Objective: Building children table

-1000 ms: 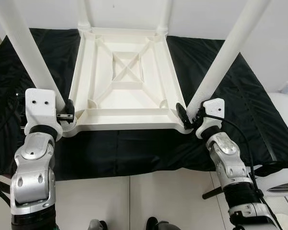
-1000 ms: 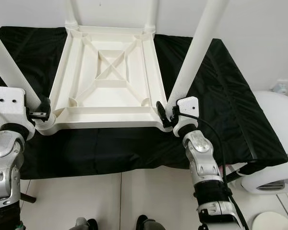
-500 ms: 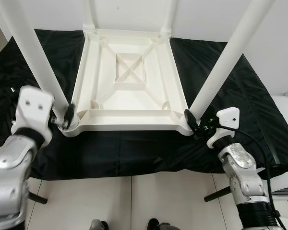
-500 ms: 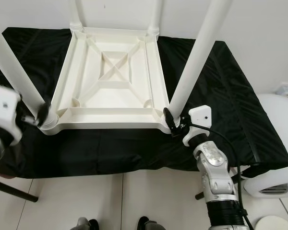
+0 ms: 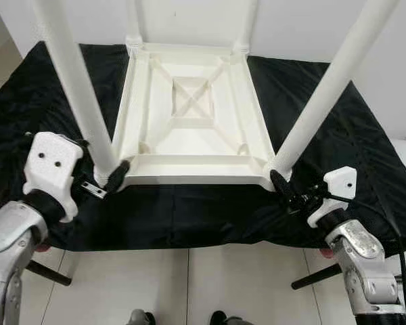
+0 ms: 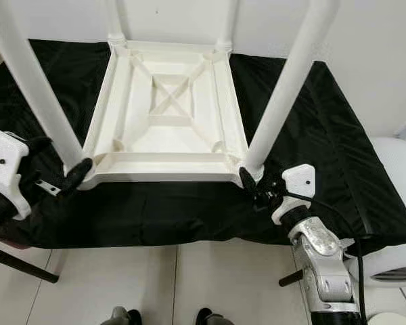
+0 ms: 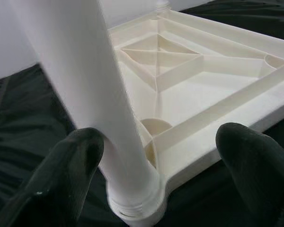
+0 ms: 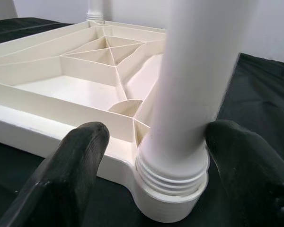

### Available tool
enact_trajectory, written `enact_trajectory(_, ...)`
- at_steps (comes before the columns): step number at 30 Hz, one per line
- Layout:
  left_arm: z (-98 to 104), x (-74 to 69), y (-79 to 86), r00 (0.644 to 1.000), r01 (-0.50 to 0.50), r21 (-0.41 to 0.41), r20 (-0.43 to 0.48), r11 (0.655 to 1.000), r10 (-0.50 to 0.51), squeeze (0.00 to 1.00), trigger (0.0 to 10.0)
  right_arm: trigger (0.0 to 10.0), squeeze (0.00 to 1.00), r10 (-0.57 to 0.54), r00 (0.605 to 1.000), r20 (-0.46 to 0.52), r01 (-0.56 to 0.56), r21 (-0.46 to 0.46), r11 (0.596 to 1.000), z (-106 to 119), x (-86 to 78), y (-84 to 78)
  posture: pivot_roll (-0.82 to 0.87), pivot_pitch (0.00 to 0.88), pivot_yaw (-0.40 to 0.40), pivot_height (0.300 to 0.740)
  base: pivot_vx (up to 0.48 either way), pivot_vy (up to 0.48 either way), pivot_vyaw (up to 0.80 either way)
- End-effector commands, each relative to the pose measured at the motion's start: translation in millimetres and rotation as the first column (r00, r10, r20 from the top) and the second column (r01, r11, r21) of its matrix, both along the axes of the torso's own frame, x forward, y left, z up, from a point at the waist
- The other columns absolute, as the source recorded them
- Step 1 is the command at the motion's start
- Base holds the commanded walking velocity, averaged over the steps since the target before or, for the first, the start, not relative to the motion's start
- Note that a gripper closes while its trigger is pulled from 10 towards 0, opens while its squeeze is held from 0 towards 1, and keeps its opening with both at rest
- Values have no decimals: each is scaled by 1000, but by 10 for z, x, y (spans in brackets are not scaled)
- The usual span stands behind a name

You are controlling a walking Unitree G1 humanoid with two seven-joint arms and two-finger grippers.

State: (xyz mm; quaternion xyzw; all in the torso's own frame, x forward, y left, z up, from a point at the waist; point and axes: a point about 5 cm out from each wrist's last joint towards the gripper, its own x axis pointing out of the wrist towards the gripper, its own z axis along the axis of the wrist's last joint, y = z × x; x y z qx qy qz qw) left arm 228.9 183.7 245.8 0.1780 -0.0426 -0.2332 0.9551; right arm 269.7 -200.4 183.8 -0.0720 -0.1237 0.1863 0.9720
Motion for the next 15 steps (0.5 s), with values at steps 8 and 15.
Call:
enact_trajectory(8,-204,-27,-291,955,263,-6,-142,965,-261,0,10000,10000,0,86,994,-65,-86,2,996,-27,-172,23,-44,196,11,740,0,0,0)
enact_trajectory(15,-228,20,-294,952,274,10,-143,962,-269,0,10000,10000,0,166,979,-115,-164,32,986,-64,-246,96,-37,193,10,740,0,0,0)
